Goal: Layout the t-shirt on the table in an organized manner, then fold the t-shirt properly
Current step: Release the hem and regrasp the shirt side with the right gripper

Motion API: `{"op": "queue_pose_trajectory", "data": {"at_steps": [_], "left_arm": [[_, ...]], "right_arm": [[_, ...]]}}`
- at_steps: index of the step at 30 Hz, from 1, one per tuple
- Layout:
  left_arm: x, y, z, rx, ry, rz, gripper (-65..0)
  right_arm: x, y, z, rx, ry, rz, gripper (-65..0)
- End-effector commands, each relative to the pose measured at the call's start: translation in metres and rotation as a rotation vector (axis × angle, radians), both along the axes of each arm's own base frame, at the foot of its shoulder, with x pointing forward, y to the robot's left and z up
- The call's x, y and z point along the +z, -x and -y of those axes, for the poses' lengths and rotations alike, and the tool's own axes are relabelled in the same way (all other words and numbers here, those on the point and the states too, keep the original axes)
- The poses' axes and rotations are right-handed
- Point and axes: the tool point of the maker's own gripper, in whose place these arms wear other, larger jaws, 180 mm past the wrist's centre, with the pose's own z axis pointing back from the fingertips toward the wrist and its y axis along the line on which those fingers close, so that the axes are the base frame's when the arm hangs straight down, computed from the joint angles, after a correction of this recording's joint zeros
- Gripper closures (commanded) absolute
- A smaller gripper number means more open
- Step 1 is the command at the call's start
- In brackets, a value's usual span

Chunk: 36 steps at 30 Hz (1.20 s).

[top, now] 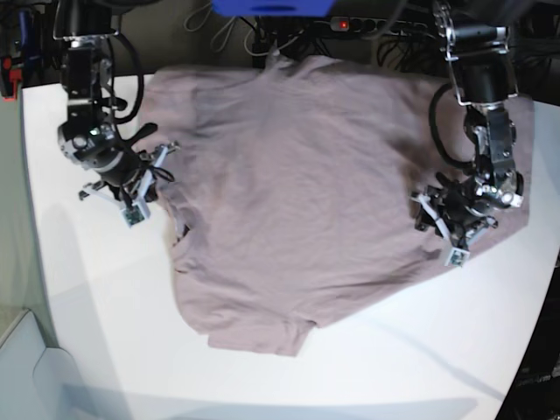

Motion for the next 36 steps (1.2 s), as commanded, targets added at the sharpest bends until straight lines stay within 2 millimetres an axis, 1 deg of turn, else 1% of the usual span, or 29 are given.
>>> {"op": "queue_pose_trajectory", "data": {"at_steps": [1,6,7,9,12,17,20,22,24,27,30,33,36], "left_arm": [[0.011,-0.009,-0.018,0.010,-0.021,0.044,-24.6],[-0.024,0.014,-0.066,0.082,-0.021,-0.030,-24.6],[-0.026,0.017,-0.078,0.097,-0.026,-0.031,-24.6],[-0.027,0.022,-0.095,0.116,-0.037,-0.028,-24.6],[-0.021,0.023,-0.112,0.127,-0.066,-0.024,-24.6],[-0.017,0.022,-0.119,0.129,-0.081,-0.020,-24.6],[-0.014,0.018,-0.117,0.128,-0.076,-0.011,-24.6],[-0.015,0.018,-0.116,0.128,-0.074,-0.011,-24.6],[-0.015,0.018,-0.116,0.129,-0.074,-0.011,-24.6],[-0.015,0.018,-0.116,0.129,-0.074,-0.011,-24.6],[-0.015,0.018,-0.116,0.129,-0.074,-0.011,-24.6],[-0.015,0.018,-0.116,0.129,-0.074,-0.011,-24.6],[-0.015,0.018,-0.116,0.129,-0.074,-0.011,-24.6]], "right_arm": [[0.012,-0.009,-0.002,0.005,-0.014,0.045,0.0],[0.004,-0.003,-0.038,0.086,-0.043,0.024,0.0],[0.005,-0.003,-0.043,0.100,-0.045,0.024,0.0],[0.006,-0.003,-0.047,0.109,-0.046,0.027,0.0],[0.009,-0.007,-0.048,0.111,-0.047,0.038,0.0],[0.021,-0.022,-0.051,0.114,-0.051,0.074,0.0],[0.026,-0.028,-0.062,0.111,-0.081,0.090,0.0],[0.026,-0.029,-0.064,0.112,-0.085,0.090,0.0],[0.025,-0.027,-0.077,0.137,-0.100,0.086,0.0],[0.023,-0.023,-0.086,0.159,-0.104,0.078,0.0],[0.016,-0.018,-0.093,0.176,-0.109,0.057,0.0],[0.001,-0.015,-0.093,0.174,-0.109,0.014,0.0],[-0.018,-0.009,-0.089,0.161,-0.113,-0.040,0.0]]}}
